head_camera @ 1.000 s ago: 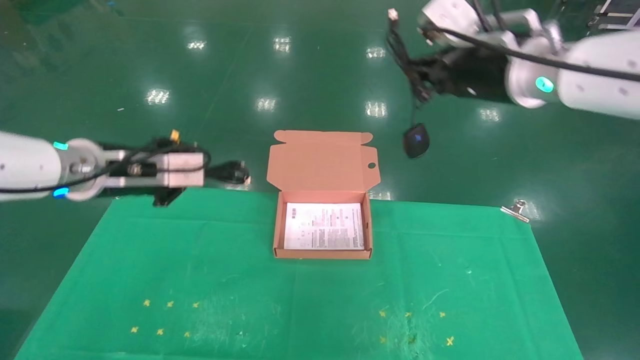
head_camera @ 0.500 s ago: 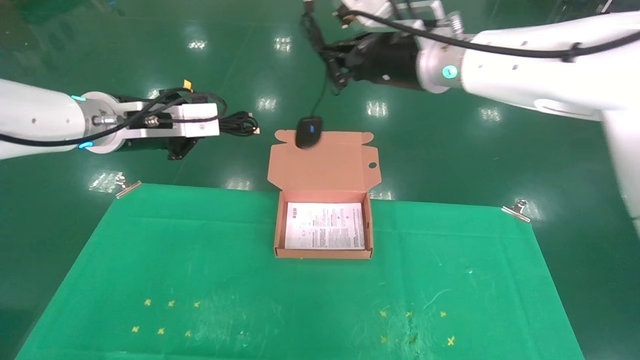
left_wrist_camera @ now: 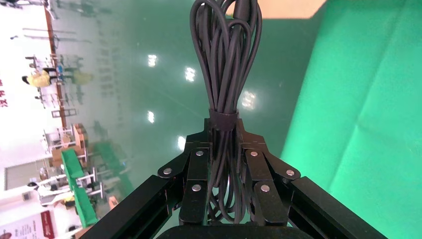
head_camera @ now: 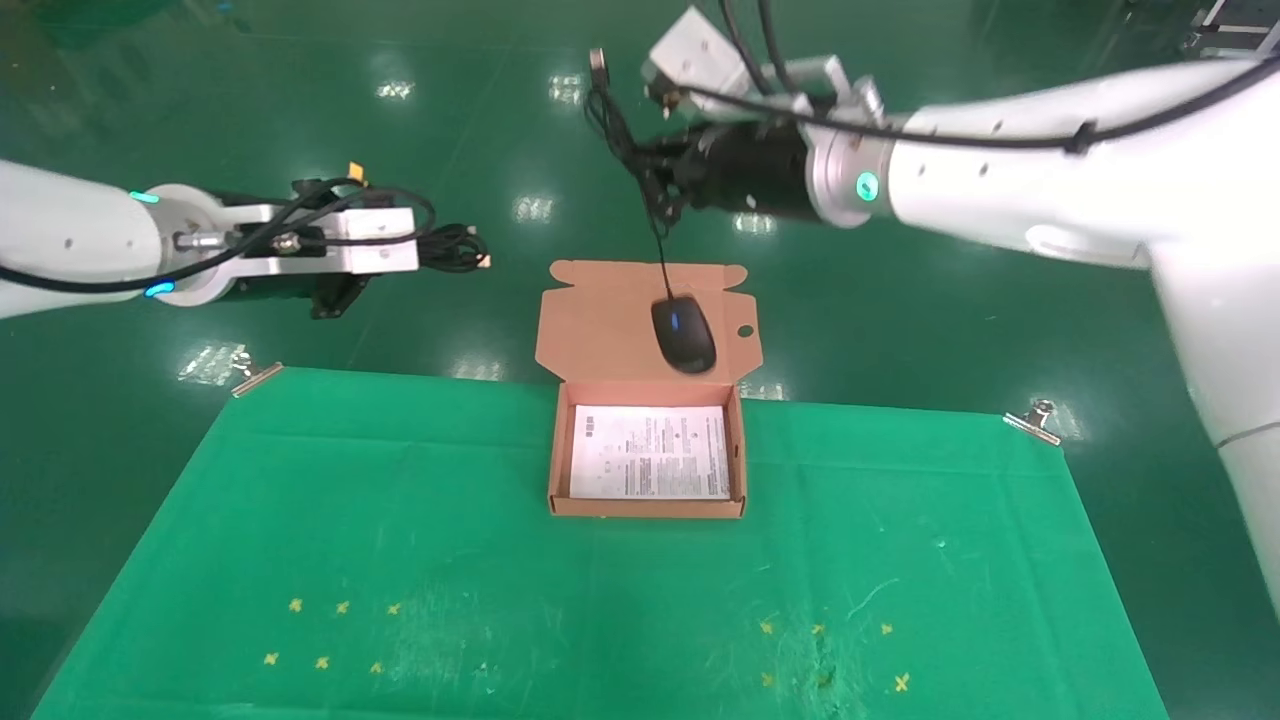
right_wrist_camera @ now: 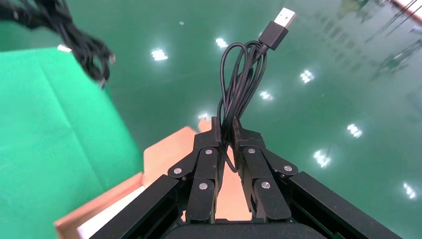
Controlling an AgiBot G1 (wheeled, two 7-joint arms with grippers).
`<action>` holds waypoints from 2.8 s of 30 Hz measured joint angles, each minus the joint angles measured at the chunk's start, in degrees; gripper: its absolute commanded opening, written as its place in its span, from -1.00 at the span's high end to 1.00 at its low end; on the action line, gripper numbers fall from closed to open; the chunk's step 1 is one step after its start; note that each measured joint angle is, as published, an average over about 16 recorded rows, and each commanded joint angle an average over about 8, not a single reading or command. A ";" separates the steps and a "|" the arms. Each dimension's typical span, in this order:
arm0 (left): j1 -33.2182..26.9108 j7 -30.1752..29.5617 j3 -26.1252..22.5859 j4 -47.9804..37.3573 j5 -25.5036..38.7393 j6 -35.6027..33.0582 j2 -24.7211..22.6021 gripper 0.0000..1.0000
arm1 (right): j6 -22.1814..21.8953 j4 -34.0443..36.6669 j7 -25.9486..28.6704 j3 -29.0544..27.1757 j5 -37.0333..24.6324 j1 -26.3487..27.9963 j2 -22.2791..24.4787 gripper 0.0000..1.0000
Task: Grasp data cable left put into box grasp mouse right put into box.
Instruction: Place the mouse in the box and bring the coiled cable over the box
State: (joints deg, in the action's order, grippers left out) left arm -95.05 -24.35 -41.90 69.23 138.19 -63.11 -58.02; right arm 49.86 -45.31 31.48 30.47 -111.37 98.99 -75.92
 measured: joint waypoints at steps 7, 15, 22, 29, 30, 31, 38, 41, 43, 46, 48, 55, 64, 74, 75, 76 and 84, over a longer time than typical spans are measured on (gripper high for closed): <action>1.32 -3.12 -0.44 1.65 3.78 -2.09 1.59 1.00 | -0.12 0.10 0.10 1.38 1.06 -2.33 -0.66 1.00; 2.26 -6.67 -0.53 3.65 6.80 -4.59 2.90 1.00 | -1.61 0.52 0.20 4.52 3.67 -4.30 -1.51 1.00; 2.49 -7.73 -0.48 4.52 7.41 -5.40 3.20 1.00 | -3.53 1.68 0.12 8.61 7.07 -5.32 -1.78 1.00; 2.55 -7.89 -0.48 4.73 7.51 -5.49 3.23 1.00 | -4.88 4.37 0.20 12.32 9.98 -6.43 -1.46 1.00; 2.55 -7.90 -0.48 4.74 7.51 -5.50 3.23 1.00 | -5.04 4.90 0.15 12.77 10.20 -6.60 -1.40 1.00; 2.56 -7.90 -0.48 4.75 7.51 -5.50 3.23 1.00 | -5.20 5.47 0.07 13.20 10.37 -6.77 -1.35 1.00; 2.56 -7.92 -0.48 4.76 7.52 -5.51 3.24 1.00 | -7.05 9.72 -2.43 16.53 9.71 -8.00 -1.34 1.00; 2.56 -7.92 -0.48 4.77 7.52 -5.51 3.24 1.00 | -8.65 11.19 -4.53 18.27 8.77 -8.41 -1.51 1.00; 2.56 -7.92 -0.48 4.77 7.52 -5.51 3.24 1.00 | -9.97 11.88 -6.24 19.50 8.23 -8.63 -1.66 1.00; 2.56 -7.92 -0.48 4.77 7.52 -5.51 3.24 1.00 | -12.31 12.40 -9.19 21.35 7.86 -8.90 -1.90 1.00; 2.56 -7.92 -0.48 4.77 7.52 -5.51 3.24 1.00 | -13.91 12.46 -11.28 22.55 8.01 -9.06 -2.05 1.00; 2.56 -7.92 -0.48 4.77 7.52 -5.51 3.24 1.00 | -18.47 11.97 -18.62 26.12 11.64 -9.70 -2.30 1.00; 2.56 -7.92 -0.48 4.77 7.52 -5.51 3.24 1.00 | -20.79 12.71 -26.93 29.54 19.40 -10.50 -2.38 0.91; 2.57 -7.92 -0.47 4.76 7.50 -5.50 3.24 1.00 | -21.80 14.82 -30.86 32.25 24.08 -10.38 -2.44 -1.00; 2.57 -7.92 -0.47 4.76 7.50 -5.50 3.24 1.00 | -21.82 14.90 -30.93 32.38 24.28 -10.35 -2.39 -1.00; 2.57 -7.92 -0.47 4.75 7.50 -5.50 3.24 1.00 | -21.83 14.92 -30.98 32.49 24.45 -10.32 -2.33 -1.00; 2.75 -7.80 -0.51 4.69 7.23 -5.23 3.01 1.00 | -21.58 13.56 -30.12 32.42 25.64 -10.28 -1.13 -1.00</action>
State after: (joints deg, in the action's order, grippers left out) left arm -92.30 -32.15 -42.40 73.92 145.42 -68.34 -55.01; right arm 28.28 -31.75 1.36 62.89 -85.73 88.71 -77.05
